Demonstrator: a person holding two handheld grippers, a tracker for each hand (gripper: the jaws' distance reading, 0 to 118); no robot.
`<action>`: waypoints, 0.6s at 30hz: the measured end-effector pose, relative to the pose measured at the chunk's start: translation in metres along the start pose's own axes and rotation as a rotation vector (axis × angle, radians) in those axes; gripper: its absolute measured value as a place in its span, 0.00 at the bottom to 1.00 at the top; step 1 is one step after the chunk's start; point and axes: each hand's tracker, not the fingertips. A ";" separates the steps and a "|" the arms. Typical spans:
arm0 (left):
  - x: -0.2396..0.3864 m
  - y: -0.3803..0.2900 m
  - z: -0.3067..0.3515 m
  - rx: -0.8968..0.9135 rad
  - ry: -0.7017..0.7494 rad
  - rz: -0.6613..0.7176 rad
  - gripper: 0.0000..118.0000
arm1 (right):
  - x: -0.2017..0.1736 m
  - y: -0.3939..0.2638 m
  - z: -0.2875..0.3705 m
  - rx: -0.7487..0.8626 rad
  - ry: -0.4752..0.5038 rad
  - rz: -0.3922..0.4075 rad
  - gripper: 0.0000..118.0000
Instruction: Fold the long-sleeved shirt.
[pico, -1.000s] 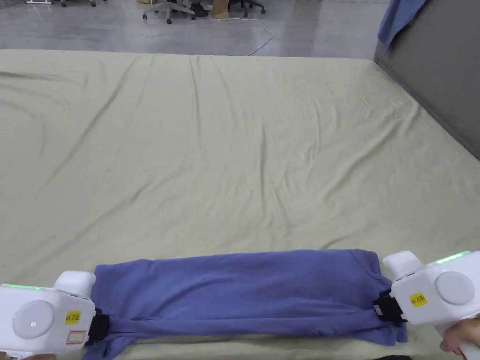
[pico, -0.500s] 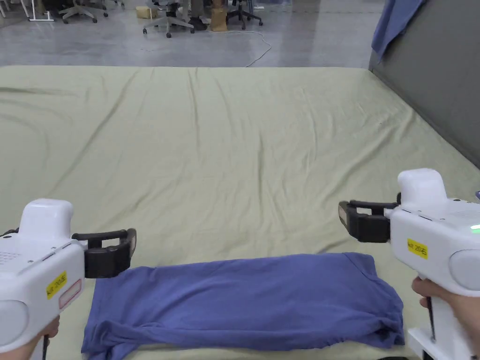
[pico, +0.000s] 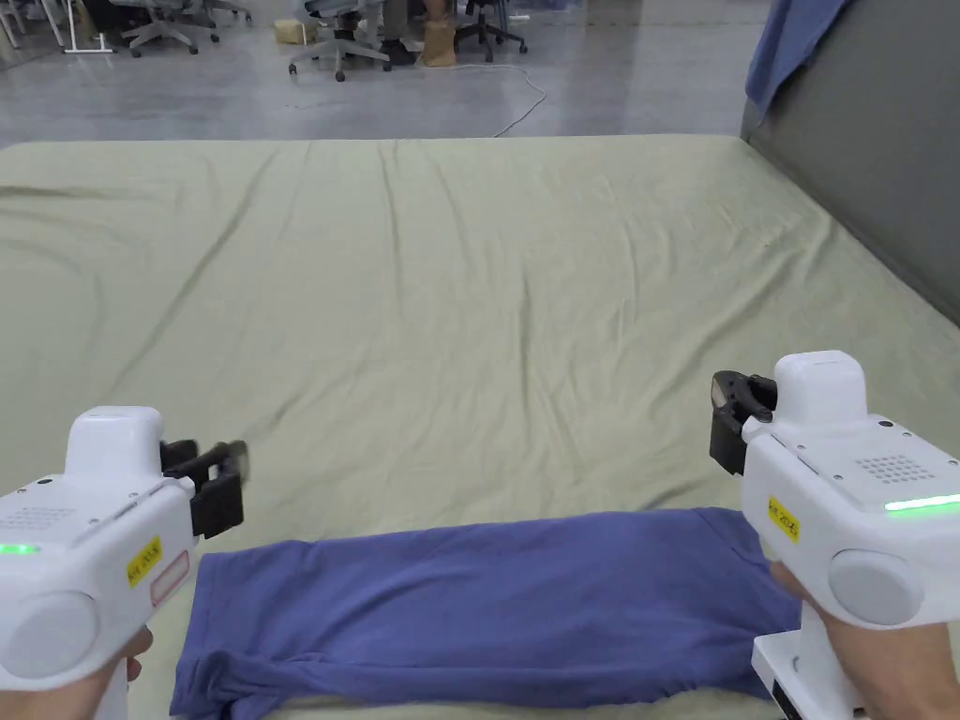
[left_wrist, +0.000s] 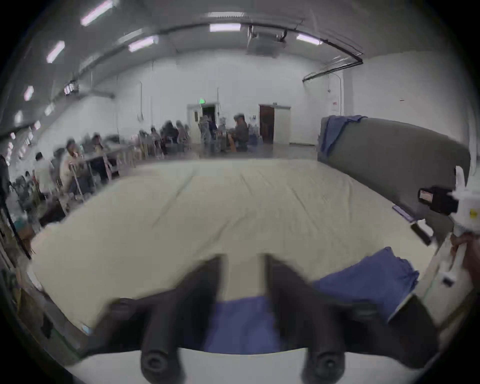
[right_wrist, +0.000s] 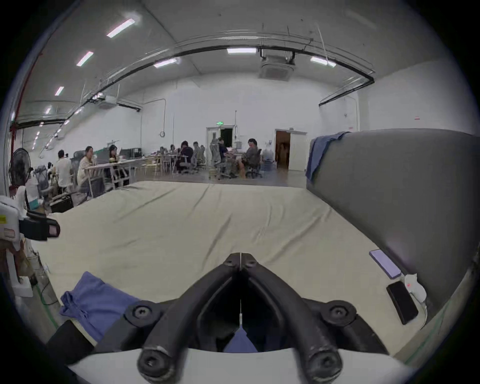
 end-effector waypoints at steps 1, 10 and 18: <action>-0.014 -0.001 -0.008 -0.072 -0.052 0.071 1.00 | 0.001 -0.001 -0.003 -0.017 0.004 -0.005 0.00; -0.127 -0.085 -0.075 -0.513 -0.326 0.662 1.00 | 0.001 -0.016 -0.012 -0.110 0.014 0.041 0.00; -0.120 -0.127 -0.107 -0.557 -0.695 0.914 1.00 | 0.010 -0.019 -0.019 -0.144 -0.006 0.006 0.00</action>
